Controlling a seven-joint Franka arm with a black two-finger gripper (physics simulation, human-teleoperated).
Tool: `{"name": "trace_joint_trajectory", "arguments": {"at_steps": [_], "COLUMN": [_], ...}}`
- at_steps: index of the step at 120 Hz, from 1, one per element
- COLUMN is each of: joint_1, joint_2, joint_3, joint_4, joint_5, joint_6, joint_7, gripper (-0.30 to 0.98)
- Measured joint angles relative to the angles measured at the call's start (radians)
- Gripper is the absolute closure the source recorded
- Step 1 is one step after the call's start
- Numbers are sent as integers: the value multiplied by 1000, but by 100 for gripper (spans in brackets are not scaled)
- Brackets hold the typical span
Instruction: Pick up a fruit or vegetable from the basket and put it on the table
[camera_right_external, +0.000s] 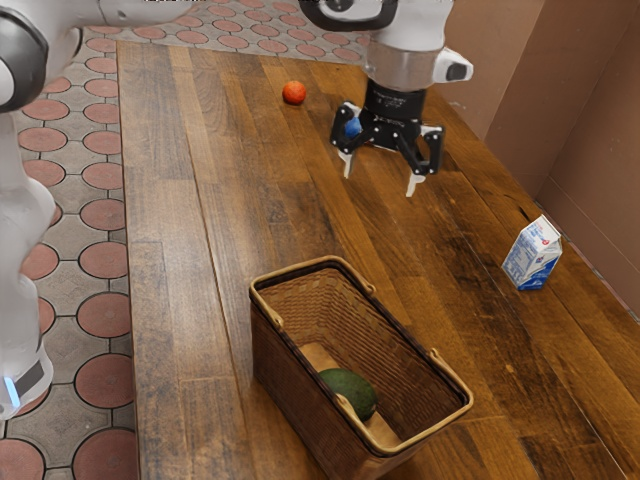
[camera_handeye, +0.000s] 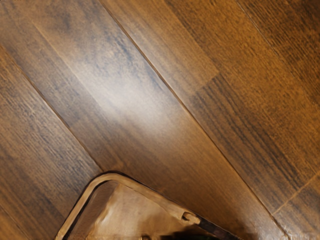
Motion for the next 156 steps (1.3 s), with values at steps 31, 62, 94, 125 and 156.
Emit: {"name": "trace_joint_trajectory", "arguments": {"at_steps": [31, 62, 94, 125, 156], "joint_1": [-63, -4, -28, -30, -26], "joint_2": [12, -1, -80, -19, -6], "joint_3": [-56, -66, -89, -102, -114], "joint_4": [-161, -284, -469, -492, -557], "joint_5": [0, -21, -78, -106, -129], "joint_6": [126, 245, 369, 452, 495], "joint_7": [238, 393, 493, 556, 596], "gripper": [0, 0, 0, 0, 0]}}
